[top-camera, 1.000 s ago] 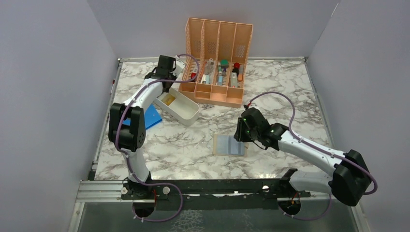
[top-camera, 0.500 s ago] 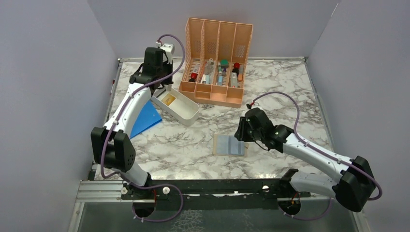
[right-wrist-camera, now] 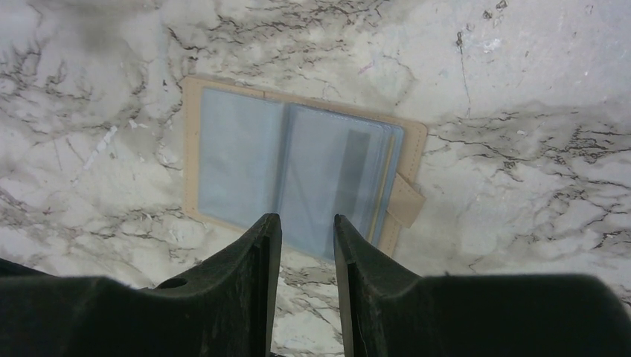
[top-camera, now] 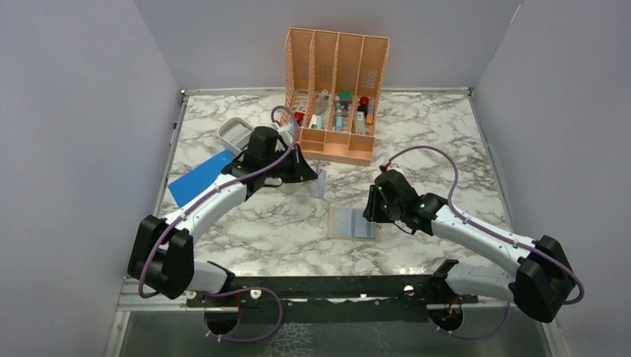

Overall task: Put the credit cards into the card holder
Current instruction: Insert the credit card into the card holder.

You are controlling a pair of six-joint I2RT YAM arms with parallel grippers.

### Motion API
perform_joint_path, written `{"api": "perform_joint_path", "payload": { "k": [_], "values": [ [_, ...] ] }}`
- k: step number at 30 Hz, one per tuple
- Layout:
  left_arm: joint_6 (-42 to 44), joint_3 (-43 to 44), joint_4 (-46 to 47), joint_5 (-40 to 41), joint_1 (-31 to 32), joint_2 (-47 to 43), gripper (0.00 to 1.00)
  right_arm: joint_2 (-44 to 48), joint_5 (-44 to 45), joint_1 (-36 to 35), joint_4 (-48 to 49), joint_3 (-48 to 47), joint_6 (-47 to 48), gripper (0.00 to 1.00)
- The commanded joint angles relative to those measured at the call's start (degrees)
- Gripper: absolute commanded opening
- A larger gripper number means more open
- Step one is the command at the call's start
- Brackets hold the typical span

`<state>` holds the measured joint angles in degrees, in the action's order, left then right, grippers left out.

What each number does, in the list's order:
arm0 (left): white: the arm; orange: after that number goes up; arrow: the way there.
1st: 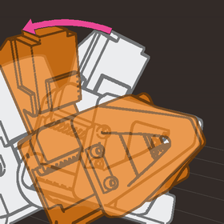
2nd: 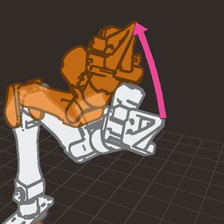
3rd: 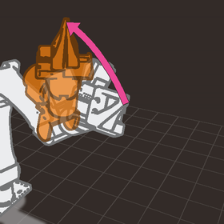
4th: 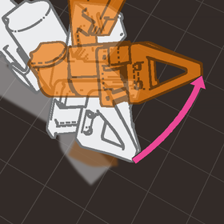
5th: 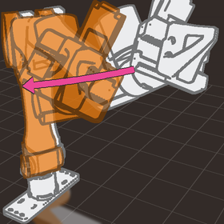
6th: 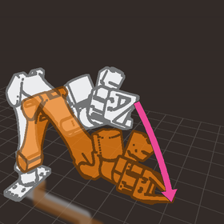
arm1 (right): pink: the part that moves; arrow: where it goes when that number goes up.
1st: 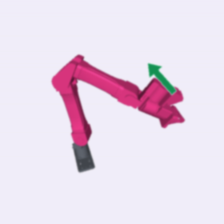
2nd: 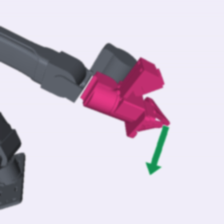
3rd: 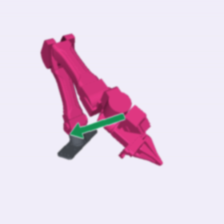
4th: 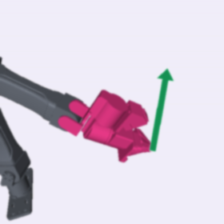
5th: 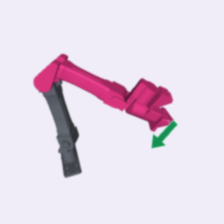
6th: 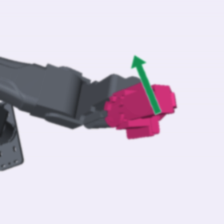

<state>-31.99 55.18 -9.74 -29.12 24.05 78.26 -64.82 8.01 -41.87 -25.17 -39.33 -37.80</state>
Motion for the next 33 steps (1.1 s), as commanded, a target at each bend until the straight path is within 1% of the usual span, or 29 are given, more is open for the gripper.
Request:
{"api": "perform_joint_path", "payload": {
  "k": [1, 4, 9, 15, 19, 23, 26, 33],
  "values": [
    [-7.78, -5.66, 11.13, 0.38, 6.33, -2.24, 0.0, -1.89, -0.61, 0.47, 0.41, 1.21, -1.25, 0.38],
    [-10.48, -9.44, 16.67, 1.39, 9.06, -1.1, 0.0, -3.08, -0.12, 0.97, 1.65, 2.1, -1.47, 0.38],
    [-14.34, -13.77, 25.13, 1.52, 11.39, 2.7, 0.0, -6.63, -1.83, 4.19, 3.36, 3.0, -0.54, 0.37],
    [-11.71, -13.14, 26.99, 2.78, 15.57, 7.86, 0.0, -9.57, -6.21, 7.4, 6.47, 4.47, 1.2, 0.37],
    [-12.39, -12.85, 28.26, 2.78, 16.82, 11.06, 0.0, -10.33, -6.63, 8.22, 6.56, 4.45, 1.8, 0.35],
    [-12.69, -13.1, 28.55, 4.81, 17.55, 13.1, 0.0, -10.47, -6.63, 9.22, 6.73, 5.2, 2.27, 0.34],
    [-13.7, -13.54, 30.1, 4.19, 17.82, 14.81, 0.0, -10.81, -6.55, 9.9, 6.39, 5.61, 2.55, 0.32],
    [-17.04, -14.82, 34.1, 4.43, 19.99, 16.35, 0.0, -9.42, -7.14, 10.31, 6.47, 6.68, 2.03, 0.32]
  ]
}}
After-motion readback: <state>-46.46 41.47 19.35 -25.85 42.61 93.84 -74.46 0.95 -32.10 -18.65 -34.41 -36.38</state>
